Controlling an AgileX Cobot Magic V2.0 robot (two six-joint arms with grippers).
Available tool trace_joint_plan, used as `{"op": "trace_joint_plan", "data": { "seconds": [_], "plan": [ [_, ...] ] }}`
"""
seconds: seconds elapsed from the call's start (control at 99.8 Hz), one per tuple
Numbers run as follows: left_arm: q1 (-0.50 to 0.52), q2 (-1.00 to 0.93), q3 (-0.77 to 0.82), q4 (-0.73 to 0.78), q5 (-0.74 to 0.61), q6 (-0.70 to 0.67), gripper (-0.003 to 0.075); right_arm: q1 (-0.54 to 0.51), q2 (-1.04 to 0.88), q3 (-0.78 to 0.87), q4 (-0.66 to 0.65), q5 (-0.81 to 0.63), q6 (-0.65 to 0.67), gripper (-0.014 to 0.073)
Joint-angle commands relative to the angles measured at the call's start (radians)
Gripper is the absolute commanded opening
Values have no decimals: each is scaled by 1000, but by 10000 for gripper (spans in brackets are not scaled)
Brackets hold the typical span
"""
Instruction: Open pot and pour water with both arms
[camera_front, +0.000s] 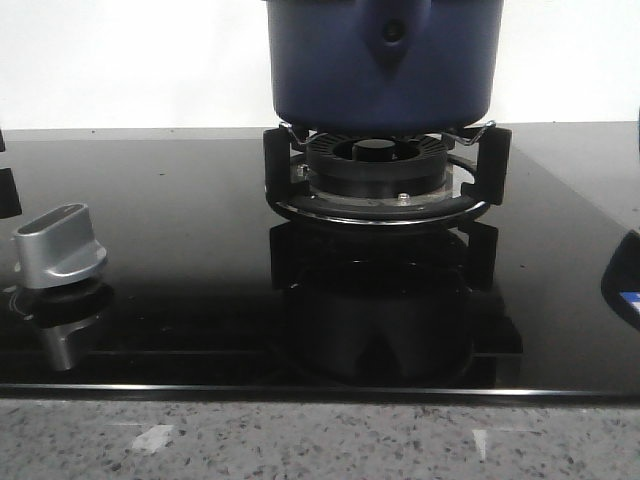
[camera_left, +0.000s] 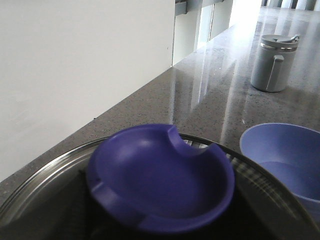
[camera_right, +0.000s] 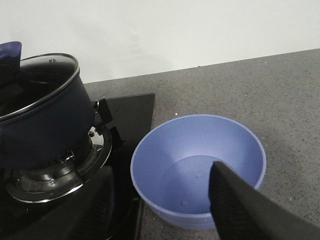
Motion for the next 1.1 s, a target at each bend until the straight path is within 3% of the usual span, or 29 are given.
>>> {"op": "trace_joint_plan", "data": {
  "seconds": [0.0, 0.1, 1.092],
  "plan": [
    [-14, -44, -31, -81, 48, 2, 226, 1, 24, -23, 8, -83, -15, 381],
    [-14, -44, -31, -81, 48, 2, 188, 1, 24, -23, 8, -83, -15, 381],
    [-3, -72, -117, -81, 54, -49, 221, 1, 24, -23, 8, -92, -15, 381]
  ]
}}
